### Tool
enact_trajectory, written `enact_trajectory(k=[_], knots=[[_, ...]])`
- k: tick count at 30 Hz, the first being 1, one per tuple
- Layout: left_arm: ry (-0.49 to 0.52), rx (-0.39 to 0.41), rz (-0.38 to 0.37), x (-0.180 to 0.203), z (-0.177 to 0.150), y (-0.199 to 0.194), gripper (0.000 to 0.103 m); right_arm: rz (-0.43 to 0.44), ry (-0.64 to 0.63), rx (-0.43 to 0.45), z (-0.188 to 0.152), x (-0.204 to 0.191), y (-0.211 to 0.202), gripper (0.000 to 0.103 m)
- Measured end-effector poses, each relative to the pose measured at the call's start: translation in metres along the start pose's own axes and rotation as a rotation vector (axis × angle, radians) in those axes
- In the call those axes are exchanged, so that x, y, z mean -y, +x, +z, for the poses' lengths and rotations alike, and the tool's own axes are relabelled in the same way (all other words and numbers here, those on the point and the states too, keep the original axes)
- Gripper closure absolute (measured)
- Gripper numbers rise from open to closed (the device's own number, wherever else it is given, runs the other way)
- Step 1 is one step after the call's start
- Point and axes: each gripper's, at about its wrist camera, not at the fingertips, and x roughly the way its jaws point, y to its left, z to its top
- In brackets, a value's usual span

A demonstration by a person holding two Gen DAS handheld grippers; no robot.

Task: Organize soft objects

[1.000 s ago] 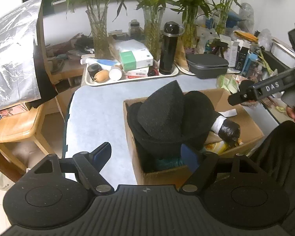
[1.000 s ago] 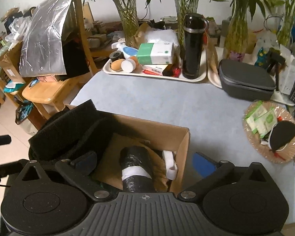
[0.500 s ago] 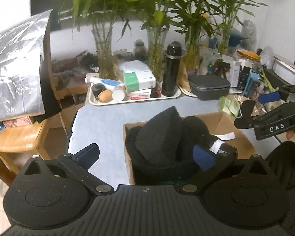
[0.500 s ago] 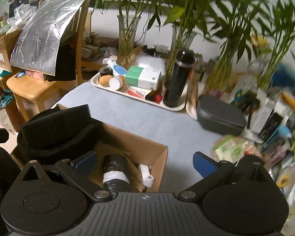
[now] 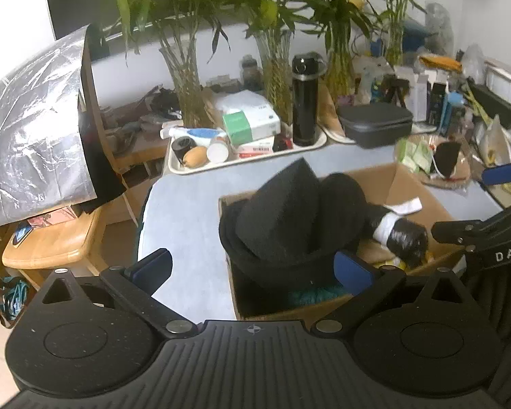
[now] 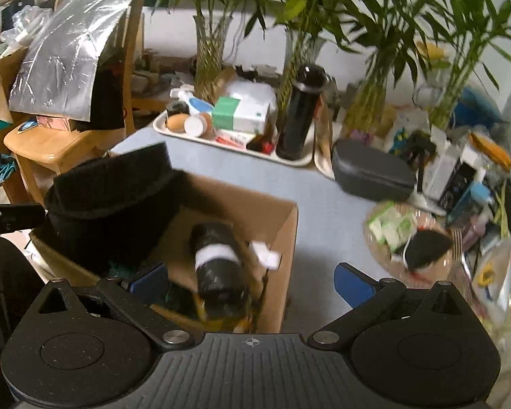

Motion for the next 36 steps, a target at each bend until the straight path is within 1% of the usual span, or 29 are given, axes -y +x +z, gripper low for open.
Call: enact_trajectory(k=[4,7,9,15,20,25,32,36], knots=[[0.004,-0.053,0.01,0.005,-0.005,0.004,0.0,-0.01,0.02,-0.059,-0.011,-0.006,-0.003,0.0],[0.001,-0.082,0.016,0.008,-0.009,0.006,0.0,-0.003,0.03,-0.085,-0.017,-0.007,-0.005,0.0],[0.0,-0.107,0.022,0.01,-0.012,0.008,0.0,-0.003,0.041,-0.099,-0.02,-0.006,-0.005,0.0],[-0.011,-0.144,0.0,0.013,-0.022,0.01,0.0,-0.015,0.043,-0.133,-0.029,-0.007,-0.006,0.0],[-0.024,-0.182,-0.006,0.013,-0.029,0.013,0.0,-0.002,0.054,-0.154,-0.033,-0.003,-0.006,0.0],[-0.038,-0.202,-0.014,0.014,-0.034,0.014,0.0,0.008,0.057,-0.168,-0.037,-0.003,-0.005,0.0],[-0.028,-0.233,-0.02,0.016,-0.042,0.018,0.0,0.019,0.049,-0.185,-0.041,-0.003,-0.002,0.0],[-0.034,-0.232,-0.026,0.015,-0.041,0.018,0.0,0.016,0.052,-0.184,-0.04,-0.001,-0.001,0.0]])
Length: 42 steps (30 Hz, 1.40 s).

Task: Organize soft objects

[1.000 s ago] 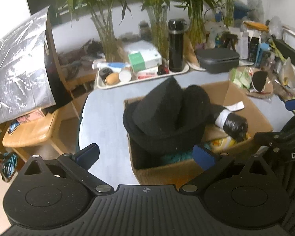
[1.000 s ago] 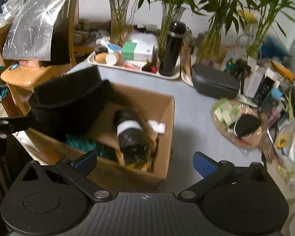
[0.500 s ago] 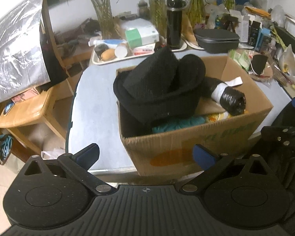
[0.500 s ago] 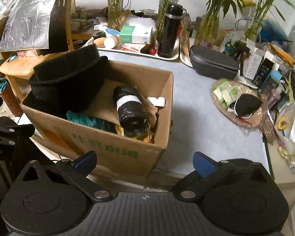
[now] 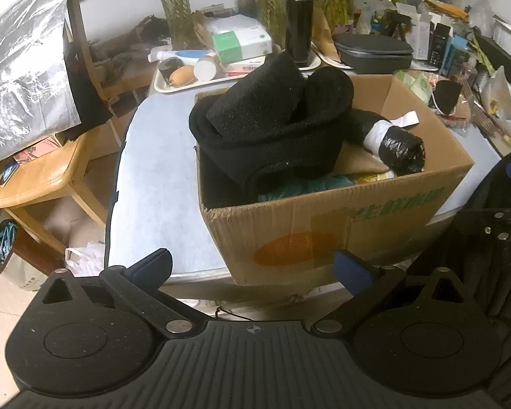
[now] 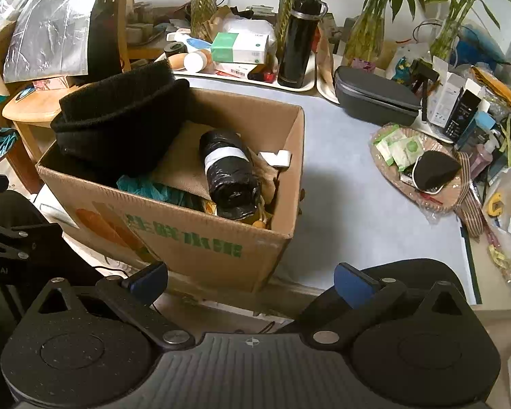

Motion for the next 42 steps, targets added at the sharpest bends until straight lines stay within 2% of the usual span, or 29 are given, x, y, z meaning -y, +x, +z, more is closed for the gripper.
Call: enact_trajectory(k=[23,42], knots=[[-0.011,-0.008,-0.012,-0.006,0.005,0.003,0.0,-0.003,-0.022,0.004,0.002,-0.005,0.001,0.0],[-0.013,-0.012,-0.029,-0.025,0.0,0.002,0.0,-0.009,-0.005,0.003,0.0,0.013,-0.005,0.0]])
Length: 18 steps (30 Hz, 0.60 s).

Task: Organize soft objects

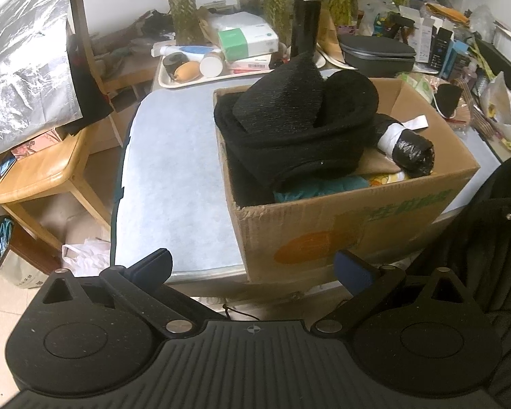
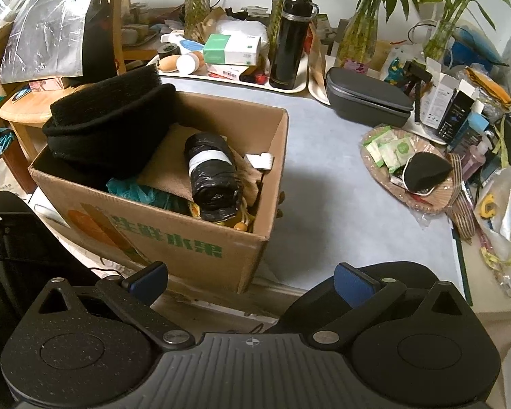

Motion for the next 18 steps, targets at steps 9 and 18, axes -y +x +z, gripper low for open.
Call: enact_trajectory(k=[9,18], knots=[[0.001,0.001,-0.001,0.0001,0.0004,0.0,0.0,0.003,-0.003,0.002,0.0001,-0.0002,-0.0011,0.0],[0.002,-0.002,0.002,0.001,-0.0001,-0.0006,0.0,0.005,-0.002,-0.001,0.0003,-0.0036,-0.0003,0.0]])
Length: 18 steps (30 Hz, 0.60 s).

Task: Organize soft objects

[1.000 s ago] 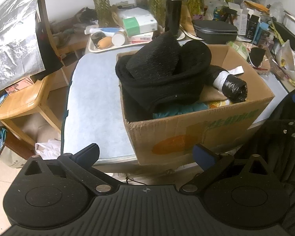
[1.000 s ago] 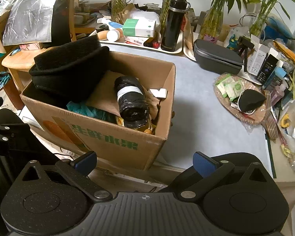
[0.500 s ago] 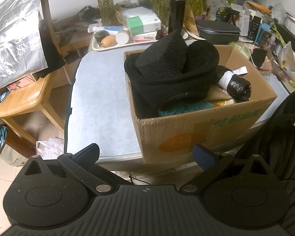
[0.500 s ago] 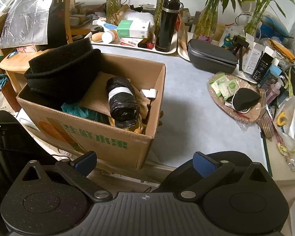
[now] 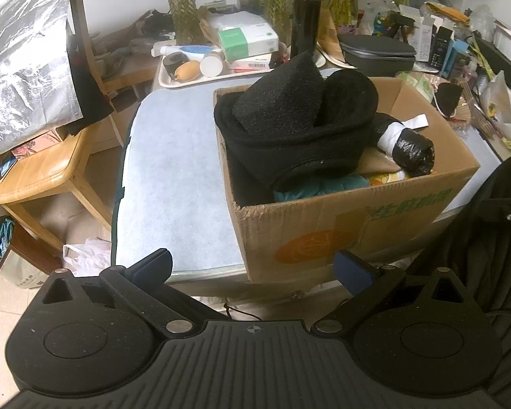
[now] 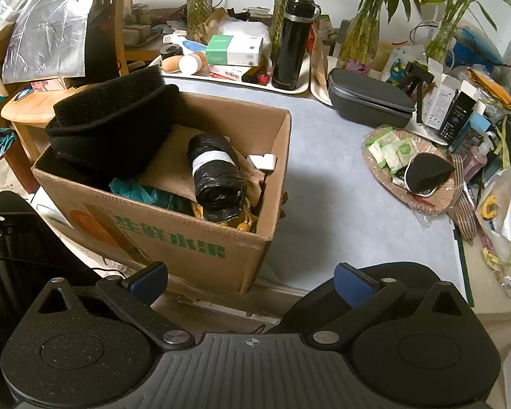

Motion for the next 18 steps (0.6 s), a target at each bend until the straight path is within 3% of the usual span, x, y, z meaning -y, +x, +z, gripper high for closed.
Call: enact_trajectory(k=[18], knots=[[0.004,-0.002,0.006,-0.0011,-0.0013,0.0013,0.0,-0.002,0.001,-0.001,0.0008,0.001,0.0011,0.0]])
